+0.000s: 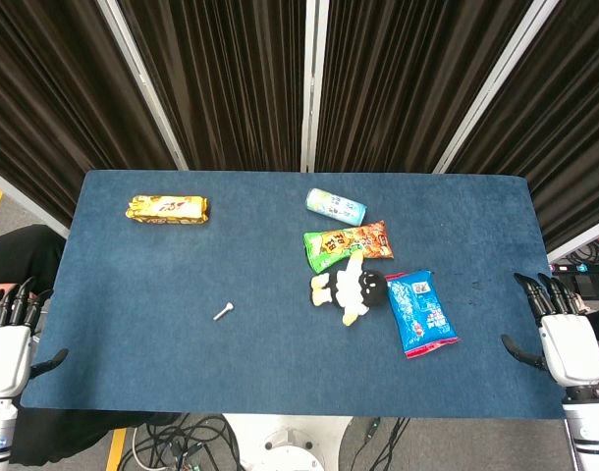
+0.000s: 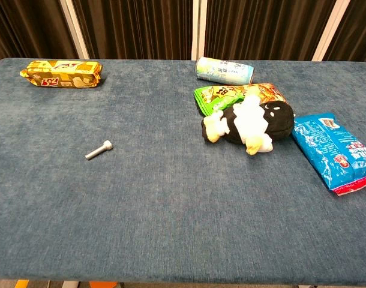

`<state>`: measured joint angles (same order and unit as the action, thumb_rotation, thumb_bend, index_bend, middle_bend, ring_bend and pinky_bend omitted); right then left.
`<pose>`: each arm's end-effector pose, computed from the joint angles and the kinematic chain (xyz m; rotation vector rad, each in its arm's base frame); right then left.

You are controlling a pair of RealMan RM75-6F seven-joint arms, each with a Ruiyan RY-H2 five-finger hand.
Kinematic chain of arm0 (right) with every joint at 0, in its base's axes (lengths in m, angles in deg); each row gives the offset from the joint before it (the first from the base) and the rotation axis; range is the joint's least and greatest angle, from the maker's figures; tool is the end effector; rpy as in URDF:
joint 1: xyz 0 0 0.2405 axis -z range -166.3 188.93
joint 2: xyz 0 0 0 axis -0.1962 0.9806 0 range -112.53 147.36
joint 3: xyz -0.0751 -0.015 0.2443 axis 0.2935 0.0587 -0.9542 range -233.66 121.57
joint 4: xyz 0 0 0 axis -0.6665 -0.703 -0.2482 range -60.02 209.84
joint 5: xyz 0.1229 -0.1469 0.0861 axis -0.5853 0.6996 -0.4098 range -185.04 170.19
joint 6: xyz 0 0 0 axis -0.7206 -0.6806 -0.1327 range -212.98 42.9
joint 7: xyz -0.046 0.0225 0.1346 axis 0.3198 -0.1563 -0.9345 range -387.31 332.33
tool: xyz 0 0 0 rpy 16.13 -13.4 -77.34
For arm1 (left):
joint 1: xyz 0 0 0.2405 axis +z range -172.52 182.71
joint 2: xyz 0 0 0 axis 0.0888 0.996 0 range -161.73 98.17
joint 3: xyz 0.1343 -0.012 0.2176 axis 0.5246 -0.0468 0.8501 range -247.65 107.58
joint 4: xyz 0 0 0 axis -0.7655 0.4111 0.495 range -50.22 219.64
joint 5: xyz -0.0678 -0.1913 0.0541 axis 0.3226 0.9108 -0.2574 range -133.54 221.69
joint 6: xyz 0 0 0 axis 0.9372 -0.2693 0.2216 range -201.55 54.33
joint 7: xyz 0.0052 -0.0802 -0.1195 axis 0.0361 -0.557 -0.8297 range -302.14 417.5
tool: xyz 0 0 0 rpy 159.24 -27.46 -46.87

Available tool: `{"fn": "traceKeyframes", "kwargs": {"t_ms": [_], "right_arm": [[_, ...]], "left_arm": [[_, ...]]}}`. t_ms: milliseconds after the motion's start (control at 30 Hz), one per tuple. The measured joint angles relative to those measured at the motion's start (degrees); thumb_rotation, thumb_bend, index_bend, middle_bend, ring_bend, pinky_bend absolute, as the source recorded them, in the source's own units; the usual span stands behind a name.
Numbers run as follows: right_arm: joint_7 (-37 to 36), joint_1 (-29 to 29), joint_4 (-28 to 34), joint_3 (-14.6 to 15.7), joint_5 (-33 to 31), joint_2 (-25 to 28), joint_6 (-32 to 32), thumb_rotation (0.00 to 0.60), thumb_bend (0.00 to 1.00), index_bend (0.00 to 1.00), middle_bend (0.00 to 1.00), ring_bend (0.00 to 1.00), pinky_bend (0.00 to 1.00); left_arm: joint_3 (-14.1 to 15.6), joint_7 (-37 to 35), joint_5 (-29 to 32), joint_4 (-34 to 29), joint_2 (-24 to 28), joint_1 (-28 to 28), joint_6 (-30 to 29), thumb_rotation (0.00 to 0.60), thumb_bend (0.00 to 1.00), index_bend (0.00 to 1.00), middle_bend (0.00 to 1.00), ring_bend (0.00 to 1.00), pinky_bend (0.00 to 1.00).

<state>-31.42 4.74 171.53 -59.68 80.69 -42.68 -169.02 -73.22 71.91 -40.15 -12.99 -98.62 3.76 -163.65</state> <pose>-0.2904 -0.1915 0.1716 1.4182 -0.9292 1.0034 -0.2983 0.1617 0.1503 -1.3141 -0.8152 -0.8065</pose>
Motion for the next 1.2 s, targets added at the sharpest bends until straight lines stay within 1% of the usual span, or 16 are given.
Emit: {"fn": "traceKeyframes", "kwargs": {"t_ms": [500,733,833,967,1100,1200], "right_arm": [[-0.2,0.8,-0.1,0.3,0.7,0.1,-1.3,0.6,0.16,0.08,0.13,0.0,0.0],[-0.3,0.9,-0.2,0.3,1.0,0.2,-1.7,0.6,0.16,0.08,0.13,0.0,0.0],[-0.4,0.8,-0.3,0.3,1.1,0.2,-1.4,0.6,0.16,0.08,0.13,0.0,0.0],[-0.5,0.7,-0.5,0.3,1.0,0.2,-1.2,0.6,0.16,0.08,0.13,0.0,0.0],[-0.6,0.6,-0.7,0.1,0.4,0.2,-0.8,0.6,0.16,0.08,0.13,0.0,0.0],[-0.4,0.5,-0.7,0.0,0.0,0.3,-0.5,0.6,0.16,0.08,0.13,0.0,0.0]], "left_arm": [[0.1,0.3,-0.5,-0.1,0.0,-0.1,0.0,0.6,0.1,0.15,0.01,0.0,0.0],[0.2,0.6,-1.5,-0.8,0.7,-1.9,2.6,0.6,0.09,0.15,0.01,0.0,0.0],[0.0,-0.4,-2.0,-1.7,1.0,-3.6,5.0,0.6,0.09,0.16,0.01,0.0,0.0],[-0.7,-1.0,-2.6,-2.6,0.7,-7.3,9.8,0.6,0.09,0.19,0.04,0.0,0.0],[-1.9,-1.5,-1.9,-2.8,-1.4,-11.4,15.4,0.6,0.09,0.22,0.05,0.0,0.0],[-3.1,-1.6,0.6,-2.9,-3.7,-14.7,20.0,0.6,0.11,0.26,0.08,0.0,0.0]]}}
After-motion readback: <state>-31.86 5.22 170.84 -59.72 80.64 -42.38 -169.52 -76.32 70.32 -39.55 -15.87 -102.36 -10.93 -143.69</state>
